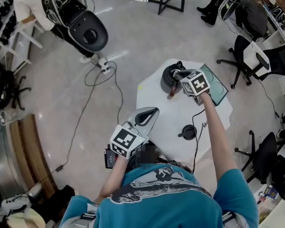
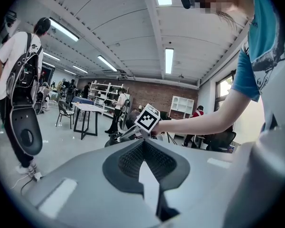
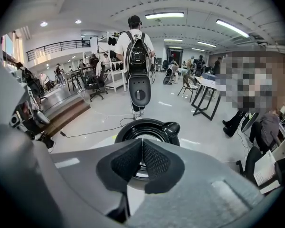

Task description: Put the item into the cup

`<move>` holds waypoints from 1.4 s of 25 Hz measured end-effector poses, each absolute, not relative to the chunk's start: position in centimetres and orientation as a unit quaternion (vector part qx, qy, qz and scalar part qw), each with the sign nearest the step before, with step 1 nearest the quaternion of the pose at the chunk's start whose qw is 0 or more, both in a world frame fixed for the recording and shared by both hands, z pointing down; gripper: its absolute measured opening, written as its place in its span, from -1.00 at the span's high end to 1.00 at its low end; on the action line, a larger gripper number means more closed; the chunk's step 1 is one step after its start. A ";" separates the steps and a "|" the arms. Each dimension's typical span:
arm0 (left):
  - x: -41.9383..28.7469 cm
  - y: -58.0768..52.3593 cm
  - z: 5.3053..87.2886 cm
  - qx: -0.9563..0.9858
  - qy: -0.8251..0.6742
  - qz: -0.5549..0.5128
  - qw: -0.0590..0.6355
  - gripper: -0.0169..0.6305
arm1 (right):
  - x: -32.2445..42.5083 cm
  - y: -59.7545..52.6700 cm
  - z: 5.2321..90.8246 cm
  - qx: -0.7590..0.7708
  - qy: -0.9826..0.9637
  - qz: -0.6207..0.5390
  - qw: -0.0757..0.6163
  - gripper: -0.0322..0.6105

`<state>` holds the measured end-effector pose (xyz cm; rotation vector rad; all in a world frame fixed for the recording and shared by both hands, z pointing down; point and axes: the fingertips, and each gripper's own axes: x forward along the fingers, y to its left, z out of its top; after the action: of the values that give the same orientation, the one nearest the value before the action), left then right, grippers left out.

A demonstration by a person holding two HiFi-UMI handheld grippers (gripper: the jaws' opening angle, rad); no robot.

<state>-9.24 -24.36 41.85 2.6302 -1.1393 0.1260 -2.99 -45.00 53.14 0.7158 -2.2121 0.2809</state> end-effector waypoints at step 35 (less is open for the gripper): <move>-9.2 -24.1 42.4 0.914 -0.378 0.047 0.139 0.91 | -2.8 -43.6 50.3 0.304 -0.886 0.110 0.333 0.74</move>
<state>-9.16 -24.10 42.43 2.6429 -1.0936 0.1359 -2.76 -43.56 50.33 0.7940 -2.3133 0.2874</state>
